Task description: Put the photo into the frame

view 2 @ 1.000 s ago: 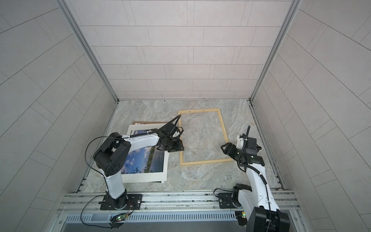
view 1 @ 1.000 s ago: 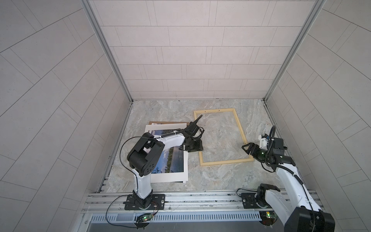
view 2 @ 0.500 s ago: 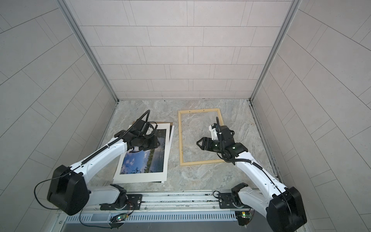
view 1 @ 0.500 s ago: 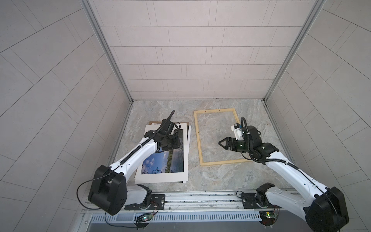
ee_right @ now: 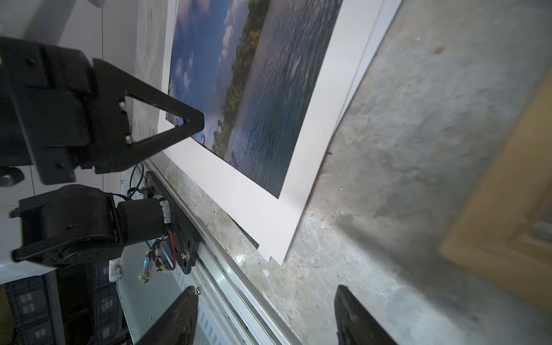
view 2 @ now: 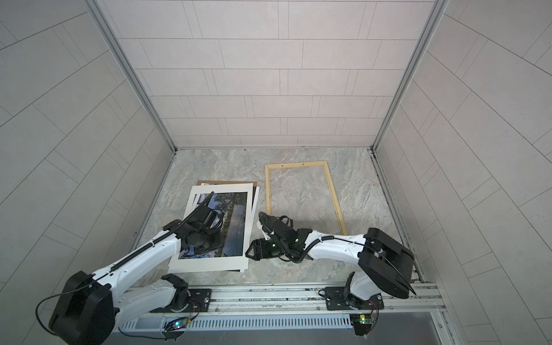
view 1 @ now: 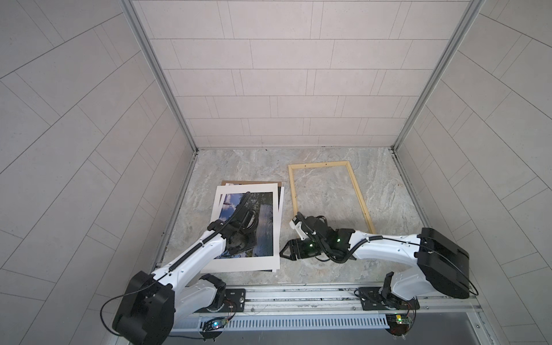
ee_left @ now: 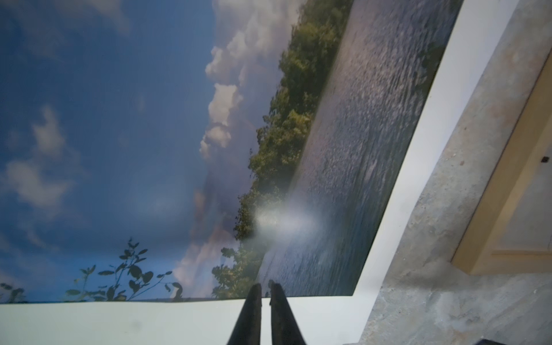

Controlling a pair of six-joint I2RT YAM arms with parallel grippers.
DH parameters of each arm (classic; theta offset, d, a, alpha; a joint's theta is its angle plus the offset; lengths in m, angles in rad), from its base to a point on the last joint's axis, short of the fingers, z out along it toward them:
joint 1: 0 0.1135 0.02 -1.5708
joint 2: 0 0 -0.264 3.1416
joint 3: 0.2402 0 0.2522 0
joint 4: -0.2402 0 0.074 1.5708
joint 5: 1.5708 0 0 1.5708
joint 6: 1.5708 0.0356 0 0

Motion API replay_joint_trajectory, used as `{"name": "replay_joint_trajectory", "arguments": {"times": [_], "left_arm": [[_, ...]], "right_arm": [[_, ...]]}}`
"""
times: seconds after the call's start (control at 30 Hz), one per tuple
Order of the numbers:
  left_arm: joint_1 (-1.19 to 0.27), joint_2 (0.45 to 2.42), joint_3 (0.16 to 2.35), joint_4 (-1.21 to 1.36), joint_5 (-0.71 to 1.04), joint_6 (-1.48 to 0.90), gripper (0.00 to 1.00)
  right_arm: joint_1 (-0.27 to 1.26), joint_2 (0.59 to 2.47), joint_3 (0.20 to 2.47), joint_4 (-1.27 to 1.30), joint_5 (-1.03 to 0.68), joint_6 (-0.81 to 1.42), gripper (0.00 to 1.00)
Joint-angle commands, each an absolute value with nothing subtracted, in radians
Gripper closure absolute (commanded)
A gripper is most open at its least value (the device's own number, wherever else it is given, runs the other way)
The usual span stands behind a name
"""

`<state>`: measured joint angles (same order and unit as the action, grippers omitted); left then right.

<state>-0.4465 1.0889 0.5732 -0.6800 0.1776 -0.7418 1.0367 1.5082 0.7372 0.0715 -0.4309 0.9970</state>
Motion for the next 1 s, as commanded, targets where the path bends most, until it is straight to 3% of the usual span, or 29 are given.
{"name": "replay_joint_trajectory", "arguments": {"times": [0.0, 0.23, 0.5, 0.97], "left_arm": [[-0.454, 1.072, 0.546, -0.657, 0.159, -0.764, 0.88], [-0.457, 1.061, 0.466, -0.579, 0.189, -0.785, 0.92], [-0.482, 1.058, 0.445, -0.562, 0.193, -0.805, 0.96], [-0.528, 1.084, 0.402, -0.536, 0.216, -0.848, 0.99]], "right_arm": [[1.063, 1.543, 0.744, 0.207, -0.428, 1.089, 0.29], [1.063, 1.656, 0.707, 0.405, -0.482, 1.21, 0.27], [1.062, 1.677, 0.706, 0.339, -0.458, 1.188, 0.26], [1.052, 1.742, 0.693, 0.451, -0.5, 1.234, 0.24]]}}
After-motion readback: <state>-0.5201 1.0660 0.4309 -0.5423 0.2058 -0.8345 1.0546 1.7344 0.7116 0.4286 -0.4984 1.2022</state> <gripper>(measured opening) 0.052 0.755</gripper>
